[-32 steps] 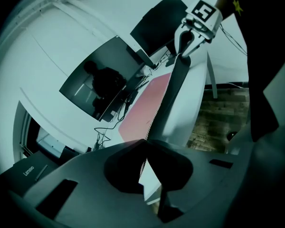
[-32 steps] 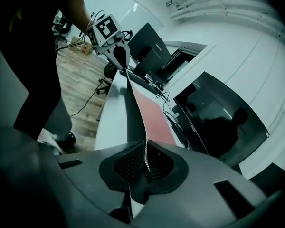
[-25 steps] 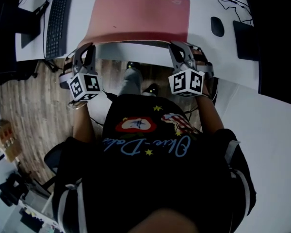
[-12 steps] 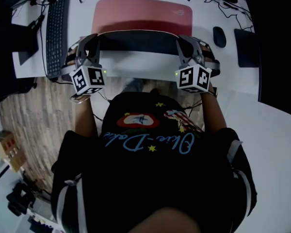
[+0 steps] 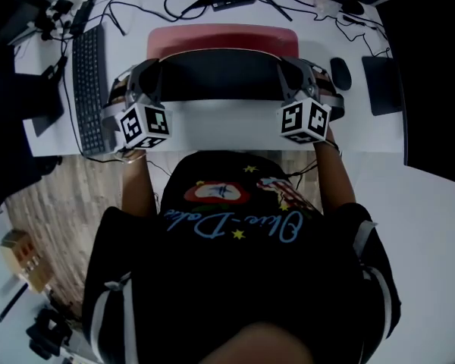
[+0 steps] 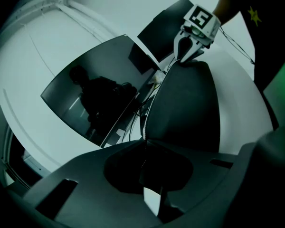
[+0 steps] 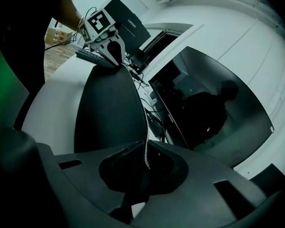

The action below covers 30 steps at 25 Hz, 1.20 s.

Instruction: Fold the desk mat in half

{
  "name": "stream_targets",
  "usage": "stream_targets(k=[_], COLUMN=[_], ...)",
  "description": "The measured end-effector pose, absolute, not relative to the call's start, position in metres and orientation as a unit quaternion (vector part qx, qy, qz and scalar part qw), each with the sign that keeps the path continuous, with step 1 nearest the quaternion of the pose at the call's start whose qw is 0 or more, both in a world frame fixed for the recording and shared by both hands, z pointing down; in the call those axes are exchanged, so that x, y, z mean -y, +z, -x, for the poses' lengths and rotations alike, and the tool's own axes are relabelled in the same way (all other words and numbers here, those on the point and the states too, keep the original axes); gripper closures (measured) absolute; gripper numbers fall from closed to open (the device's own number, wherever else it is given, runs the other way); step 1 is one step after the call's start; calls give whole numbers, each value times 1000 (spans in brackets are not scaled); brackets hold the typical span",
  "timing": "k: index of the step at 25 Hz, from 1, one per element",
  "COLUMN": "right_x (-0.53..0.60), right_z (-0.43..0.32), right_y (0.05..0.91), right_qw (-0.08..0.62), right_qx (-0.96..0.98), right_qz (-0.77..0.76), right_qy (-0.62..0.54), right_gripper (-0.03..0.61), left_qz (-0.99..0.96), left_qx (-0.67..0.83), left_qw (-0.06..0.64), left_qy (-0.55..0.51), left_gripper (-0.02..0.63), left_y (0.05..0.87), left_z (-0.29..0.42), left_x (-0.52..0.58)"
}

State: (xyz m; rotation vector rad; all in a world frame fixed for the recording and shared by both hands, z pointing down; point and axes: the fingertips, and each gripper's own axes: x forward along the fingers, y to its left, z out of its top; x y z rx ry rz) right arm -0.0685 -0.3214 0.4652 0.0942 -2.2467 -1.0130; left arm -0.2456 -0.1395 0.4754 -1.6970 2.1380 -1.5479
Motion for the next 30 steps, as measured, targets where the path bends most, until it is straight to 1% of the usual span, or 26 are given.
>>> stream_targets(k=[16,30], right_x=[373,402], right_z=[118,147], right_y=[498,566], right_qw=[394,473], right_qx=[839,809], right_qz=[-56,-22], right_qy=[-372,-348], right_gripper=[566,565], left_qz=[584,603], left_qx=[-652,-610], left_qw=[-31,-94], left_qy=[-483,-505], left_gripper=[600,599], left_y=[512,567], left_z=[294,322], left_x=[190,220])
